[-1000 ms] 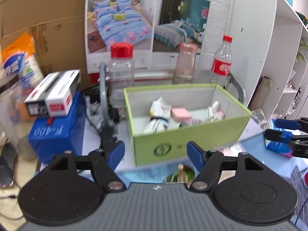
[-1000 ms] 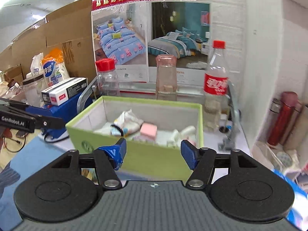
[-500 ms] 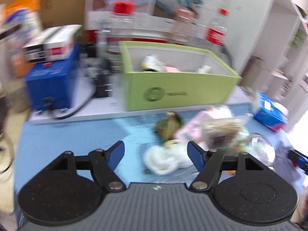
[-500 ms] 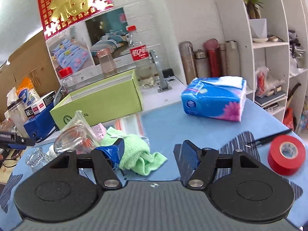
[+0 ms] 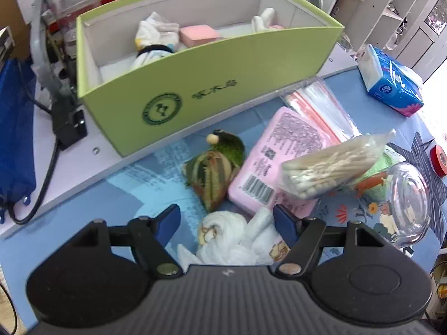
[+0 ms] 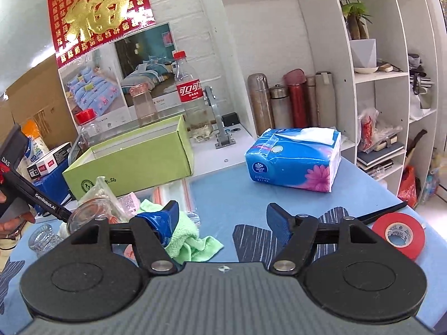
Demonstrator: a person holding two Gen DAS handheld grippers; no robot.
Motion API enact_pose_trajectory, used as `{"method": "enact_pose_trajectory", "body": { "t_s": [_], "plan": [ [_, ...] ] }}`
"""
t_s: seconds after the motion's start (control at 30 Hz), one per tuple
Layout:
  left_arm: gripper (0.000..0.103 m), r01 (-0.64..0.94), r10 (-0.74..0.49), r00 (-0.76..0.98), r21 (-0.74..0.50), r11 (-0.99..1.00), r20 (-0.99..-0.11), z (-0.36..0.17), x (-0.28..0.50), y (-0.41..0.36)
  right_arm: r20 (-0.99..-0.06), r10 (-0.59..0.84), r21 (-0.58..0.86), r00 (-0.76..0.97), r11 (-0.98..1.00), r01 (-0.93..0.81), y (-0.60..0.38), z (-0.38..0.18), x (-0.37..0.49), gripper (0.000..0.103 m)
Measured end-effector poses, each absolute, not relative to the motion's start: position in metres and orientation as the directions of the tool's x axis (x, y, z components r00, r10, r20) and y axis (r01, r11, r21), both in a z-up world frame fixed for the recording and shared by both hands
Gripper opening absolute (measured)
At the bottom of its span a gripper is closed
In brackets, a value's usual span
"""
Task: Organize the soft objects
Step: 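Move left tool to the white knotted cloth while right tool approaches the green towel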
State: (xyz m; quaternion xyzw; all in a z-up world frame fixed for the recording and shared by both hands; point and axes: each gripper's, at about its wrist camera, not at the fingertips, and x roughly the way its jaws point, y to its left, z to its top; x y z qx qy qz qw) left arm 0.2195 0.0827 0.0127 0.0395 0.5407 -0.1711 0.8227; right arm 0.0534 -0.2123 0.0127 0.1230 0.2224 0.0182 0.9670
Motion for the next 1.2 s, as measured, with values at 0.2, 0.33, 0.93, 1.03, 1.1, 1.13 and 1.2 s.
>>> {"method": "enact_pose_trajectory", "body": {
  "t_s": [0.2, 0.33, 0.93, 1.03, 1.1, 1.13, 1.2],
  "plan": [
    [0.074, 0.169, -0.142, 0.421, -0.077, 0.983, -0.896, 0.008, 0.191, 0.143, -0.437, 0.101, 0.242, 0.894, 0.97, 0.009, -0.211, 0.011, 0.064, 0.056],
    [0.074, 0.044, -0.076, 0.473, -0.062, 0.997, -0.878, 0.004, 0.165, 0.18, -0.473, 0.135, 0.216, 0.871, 0.976, -0.033, -0.203, 0.005, 0.072, 0.057],
    [0.074, -0.061, -0.145, 0.542, -0.211, 0.976, -0.828, -0.006, 0.119, 0.195, -0.638, 0.282, -0.283, 0.717, 0.78, -0.558, -0.147, -0.006, 0.116, 0.058],
    [0.074, -0.059, -0.13, 0.532, -0.19, 0.98, -0.837, -0.009, 0.121, 0.188, -0.655, 0.331, -0.315, 0.679, 0.698, -0.643, -0.144, -0.01, 0.129, 0.058],
    [0.074, -0.061, -0.12, 0.528, -0.179, 0.982, -0.841, -0.011, 0.123, 0.185, -0.664, 0.372, -0.287, 0.649, 0.674, -0.681, -0.145, -0.011, 0.137, 0.058],
    [0.074, -0.06, -0.111, 0.531, -0.168, 0.984, -0.84, -0.011, 0.123, 0.183, -0.67, 0.391, -0.271, 0.631, 0.662, -0.699, -0.144, -0.013, 0.141, 0.058],
    [0.074, -0.058, -0.101, 0.528, -0.154, 0.986, -0.843, -0.012, 0.124, 0.181, -0.666, 0.398, -0.29, 0.631, 0.641, -0.71, -0.142, -0.017, 0.145, 0.058]
  ]
}}
